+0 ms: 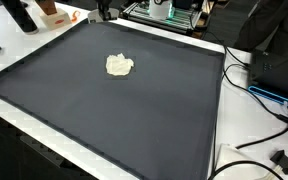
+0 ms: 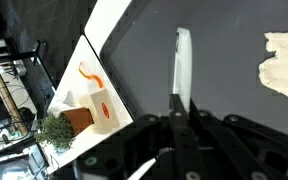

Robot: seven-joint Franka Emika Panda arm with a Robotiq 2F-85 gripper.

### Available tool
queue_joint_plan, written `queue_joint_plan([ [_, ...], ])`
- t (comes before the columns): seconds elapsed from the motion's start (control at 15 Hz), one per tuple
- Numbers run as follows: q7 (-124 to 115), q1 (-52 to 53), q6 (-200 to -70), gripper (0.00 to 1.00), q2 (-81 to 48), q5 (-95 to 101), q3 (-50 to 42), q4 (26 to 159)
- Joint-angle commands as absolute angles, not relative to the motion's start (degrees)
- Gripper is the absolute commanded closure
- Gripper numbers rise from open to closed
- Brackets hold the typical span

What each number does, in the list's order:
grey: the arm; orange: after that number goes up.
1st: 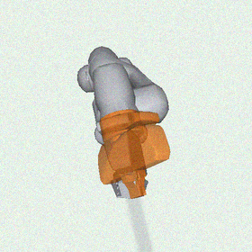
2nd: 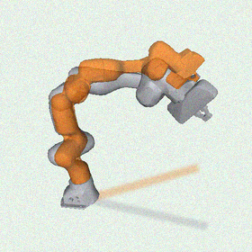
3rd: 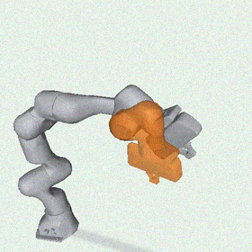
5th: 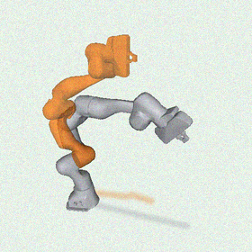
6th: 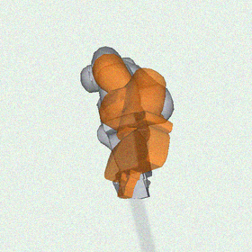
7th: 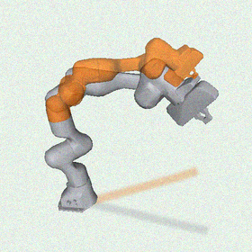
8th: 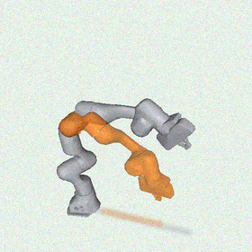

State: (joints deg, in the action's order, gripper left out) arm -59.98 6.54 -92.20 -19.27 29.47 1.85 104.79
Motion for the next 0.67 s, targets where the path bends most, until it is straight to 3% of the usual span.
queue_joint_plan([
  [0.0, -59.62, 8.17, -91.53, 0.99, -22.36, 32.07, 0.52, 103.48],
  [0.6, -57.39, 10.09, -91.81, 0.99, -27.53, 38.16, 0.25, 103.02],
])
